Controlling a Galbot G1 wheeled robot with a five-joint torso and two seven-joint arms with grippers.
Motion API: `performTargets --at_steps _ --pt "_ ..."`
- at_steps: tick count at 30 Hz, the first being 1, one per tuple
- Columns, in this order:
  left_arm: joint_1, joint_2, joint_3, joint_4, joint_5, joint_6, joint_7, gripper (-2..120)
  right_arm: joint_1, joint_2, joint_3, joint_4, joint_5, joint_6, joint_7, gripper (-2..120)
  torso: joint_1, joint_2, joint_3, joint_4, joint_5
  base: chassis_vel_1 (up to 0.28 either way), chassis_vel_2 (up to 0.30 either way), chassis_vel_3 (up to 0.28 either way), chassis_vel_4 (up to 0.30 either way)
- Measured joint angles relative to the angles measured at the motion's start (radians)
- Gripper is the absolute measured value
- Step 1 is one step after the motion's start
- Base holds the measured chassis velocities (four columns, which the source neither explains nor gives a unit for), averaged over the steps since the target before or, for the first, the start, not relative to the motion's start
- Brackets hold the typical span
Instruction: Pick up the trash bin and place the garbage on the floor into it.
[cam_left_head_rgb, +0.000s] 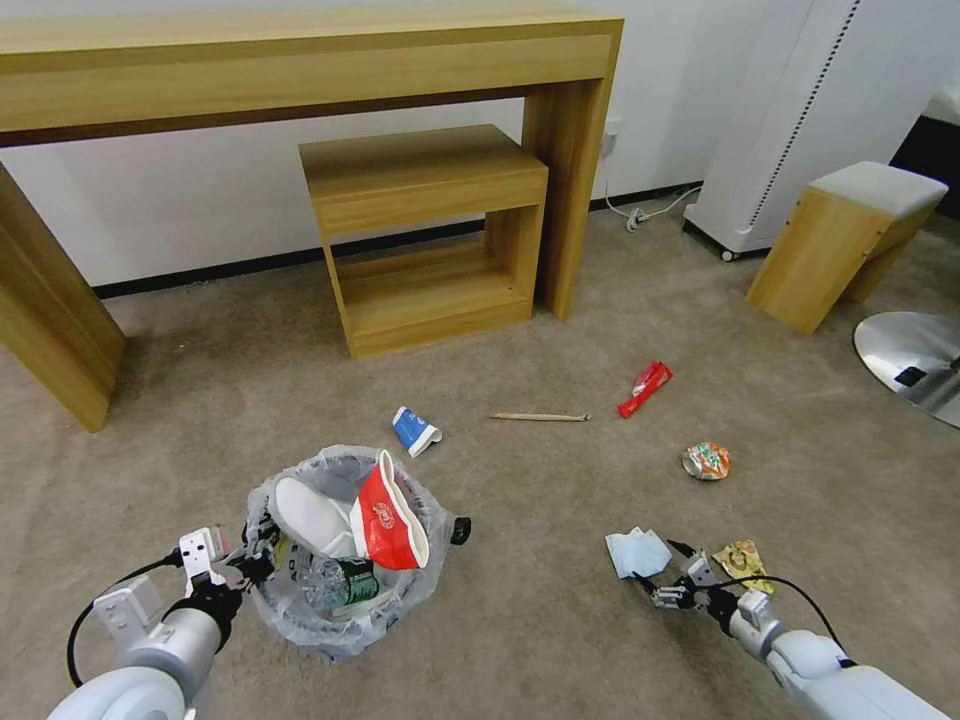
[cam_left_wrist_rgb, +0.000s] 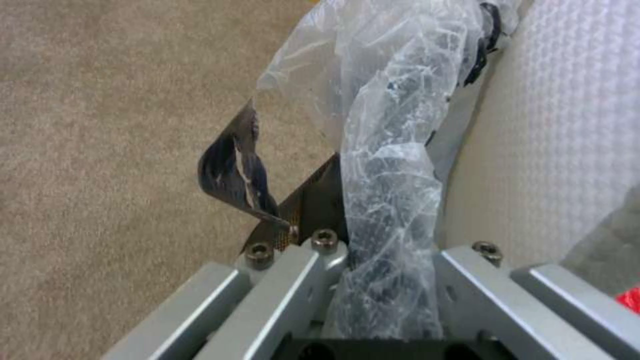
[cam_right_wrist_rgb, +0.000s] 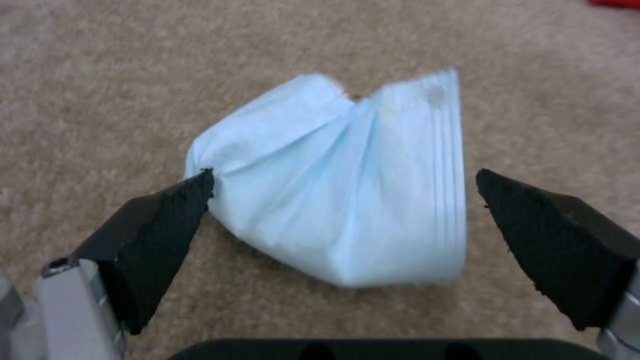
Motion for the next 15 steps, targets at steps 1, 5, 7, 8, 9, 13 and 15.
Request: performTargets --at_steps 1,5,7,8,9,13,15 --pt "0.001 0.0 0.0 0.0 -0.001 -0.002 0.0 1 0.006 0.007 -0.005 -0.011 -0.005 0.001 0.0 100 0.0 0.0 0.0 -0.0001 0.0002 0.0 0.0 0.0 0.0" --pt "0.012 0.0 -0.004 -0.006 -0.002 -0.004 0.001 1 0.031 0.035 -0.016 -0.06 -0.025 0.014 0.0 99 0.0 0.0 0.0 0.0002 0.0001 0.0 0.0 0.0 0.0" --pt "0.013 0.0 -0.005 -0.008 -0.002 -0.004 0.001 1 0.033 0.041 -0.017 -0.065 -0.029 0.017 -0.001 97 0.0 0.0 0.0 0.0001 0.0002 0.0 0.0 0.0 0.0" --pt "0.013 0.0 -0.005 -0.008 -0.002 -0.005 0.001 1 0.033 0.044 -0.017 -0.066 -0.031 0.019 0.0 92 0.0 0.0 0.0 0.0001 0.0002 0.0 0.0 0.0 0.0" --pt "0.012 0.0 -0.005 -0.009 -0.002 -0.005 0.001 1 0.033 0.046 -0.018 -0.065 -0.032 0.021 0.0 89 0.0 0.0 0.0 0.0 0.0002 0.0 0.0 0.0 0.0" --pt "0.008 -0.003 -0.004 -0.009 -0.002 -0.005 0.001 1 0.025 0.045 -0.017 -0.054 -0.034 0.026 0.0 75 0.0 0.0 0.0 0.0 0.0001 0.0 0.0 0.0 0.0" --pt "0.006 -0.005 -0.003 -0.008 -0.002 -0.005 0.001 1 0.021 0.044 -0.016 -0.048 -0.034 0.028 -0.001 69 0.0 0.0 0.0 0.0 0.0002 0.0 0.0 0.0 0.0"
